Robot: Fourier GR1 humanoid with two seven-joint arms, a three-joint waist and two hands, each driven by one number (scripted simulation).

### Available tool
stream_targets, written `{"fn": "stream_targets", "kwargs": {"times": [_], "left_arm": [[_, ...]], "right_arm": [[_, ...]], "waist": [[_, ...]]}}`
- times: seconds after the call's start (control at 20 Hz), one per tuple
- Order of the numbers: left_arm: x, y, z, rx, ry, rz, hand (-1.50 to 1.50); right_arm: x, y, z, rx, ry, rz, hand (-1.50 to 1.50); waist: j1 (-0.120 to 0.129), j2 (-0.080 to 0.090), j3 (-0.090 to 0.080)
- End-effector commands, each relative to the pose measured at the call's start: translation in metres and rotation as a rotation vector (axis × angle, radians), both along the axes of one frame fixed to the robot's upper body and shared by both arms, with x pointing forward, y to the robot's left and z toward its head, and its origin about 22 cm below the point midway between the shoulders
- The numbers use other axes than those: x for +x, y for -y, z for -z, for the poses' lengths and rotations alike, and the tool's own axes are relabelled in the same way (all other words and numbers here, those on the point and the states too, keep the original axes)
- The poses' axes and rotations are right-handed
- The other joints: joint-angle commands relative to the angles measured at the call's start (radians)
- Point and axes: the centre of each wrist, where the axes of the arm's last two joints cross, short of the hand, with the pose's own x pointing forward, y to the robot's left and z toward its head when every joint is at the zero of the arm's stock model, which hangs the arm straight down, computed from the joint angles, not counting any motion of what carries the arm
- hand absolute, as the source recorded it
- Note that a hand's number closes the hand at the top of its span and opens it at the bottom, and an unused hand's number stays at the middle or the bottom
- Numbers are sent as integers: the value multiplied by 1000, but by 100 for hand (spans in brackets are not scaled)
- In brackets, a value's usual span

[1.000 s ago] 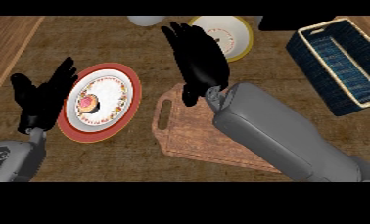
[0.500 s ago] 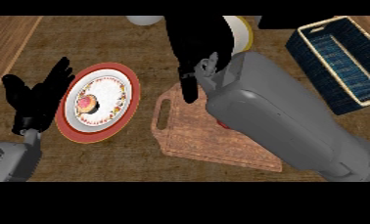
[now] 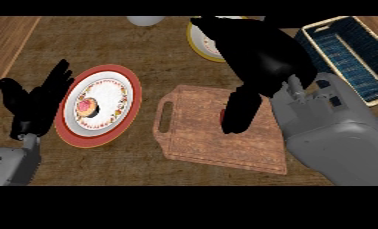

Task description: Pick the bell pepper from the cutting board and place it in the basket

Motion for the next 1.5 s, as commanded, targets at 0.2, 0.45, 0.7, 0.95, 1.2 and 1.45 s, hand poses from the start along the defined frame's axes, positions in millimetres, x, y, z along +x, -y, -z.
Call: {"fn": "stream_targets", "kwargs": {"times": [0.2,0.45,0.7,0.95,1.2,1.45], "left_arm": [[-4,2,-8,-12,21,30,0],[12,25,-2,-4,31,21,0],[11,17,8,4,23,31,0],[11,14,8,3,17,33,0],[-5,4,1,6,6,53,0],[1,6,4,8,15,21,0]], "right_arm": [[-44,43,27,5,5,112,-150],[-54,62,61,35,33,113,-150],[-41,76,129,39,98,107,-150],[-32,58,167,175,123,123,-150],[-8,52,196,80,56,145,-150],[1,45,206,34,-22,149,-150]], "waist": [[23,9,0],[23,12,1],[27,16,1],[30,16,1],[35,13,0],[32,13,0]]}}
